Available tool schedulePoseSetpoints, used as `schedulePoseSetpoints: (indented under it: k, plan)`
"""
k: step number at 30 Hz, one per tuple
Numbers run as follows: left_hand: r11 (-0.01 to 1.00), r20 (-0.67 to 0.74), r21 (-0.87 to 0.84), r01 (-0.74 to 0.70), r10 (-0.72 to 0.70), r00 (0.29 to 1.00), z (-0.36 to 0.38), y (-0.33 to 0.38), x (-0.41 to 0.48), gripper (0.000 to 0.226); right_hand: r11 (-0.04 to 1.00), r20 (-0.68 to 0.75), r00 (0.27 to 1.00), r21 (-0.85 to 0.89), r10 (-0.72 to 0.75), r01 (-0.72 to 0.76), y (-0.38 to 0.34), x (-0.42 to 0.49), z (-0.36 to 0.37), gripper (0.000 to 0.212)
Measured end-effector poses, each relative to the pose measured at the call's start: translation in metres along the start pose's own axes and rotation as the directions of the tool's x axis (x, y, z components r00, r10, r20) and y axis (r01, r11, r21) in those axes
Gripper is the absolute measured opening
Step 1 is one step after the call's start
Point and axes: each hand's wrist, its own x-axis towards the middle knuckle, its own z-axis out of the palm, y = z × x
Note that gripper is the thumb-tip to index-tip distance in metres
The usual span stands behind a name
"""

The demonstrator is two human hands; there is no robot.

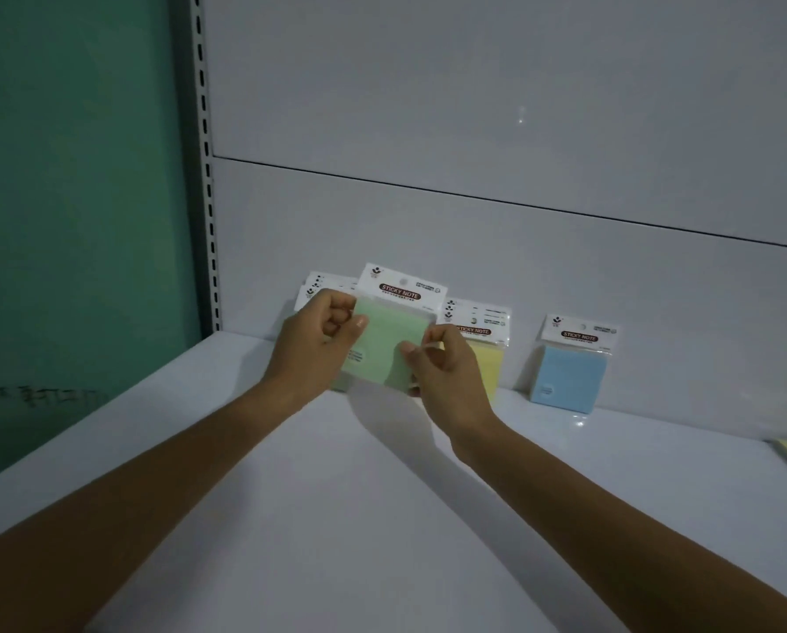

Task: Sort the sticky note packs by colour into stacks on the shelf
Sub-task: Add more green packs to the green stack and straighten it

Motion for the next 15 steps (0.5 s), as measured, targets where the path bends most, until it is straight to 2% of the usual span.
schedulePoseSetpoints:
  k: [4,8,10,12,14,15]
  plan:
    - [0.991,0.021,0.064,0.118,-0.119,0.993,-0.04,-0.03,-0.006,0.008,0.949,0.087,0.991,-0.291,-0.104,0.125,0.011,0.009,0.039,0.012]
    - [0.956,-0.016,0.204,0.21,-0.211,0.977,-0.052,-0.052,-0.003,0.006,0.842,0.112,0.986,-0.514,-0.125,0.165,0.026,0.02,0.055,0.021]
    - [0.943,-0.058,0.25,0.22,-0.212,0.975,-0.052,-0.061,-0.002,0.011,0.832,0.076,0.991,-0.539,-0.11,0.133,0.033,0.021,0.057,0.026]
    - [0.944,-0.053,0.2,0.261,-0.256,0.965,-0.05,-0.065,-0.002,0.034,0.855,0.068,0.996,-0.511,-0.064,0.09,0.04,0.019,0.056,0.034]
    - [0.939,-0.001,0.191,0.285,-0.29,0.957,-0.048,-0.067,-0.001,0.053,0.872,0.138,0.99,-0.482,-0.018,0.083,0.042,0.019,0.052,0.043]
    - [0.938,0.038,0.22,0.269,-0.283,0.958,-0.047,-0.068,-0.001,0.055,0.864,0.18,0.984,-0.494,-0.011,0.1,0.042,0.02,0.05,0.047]
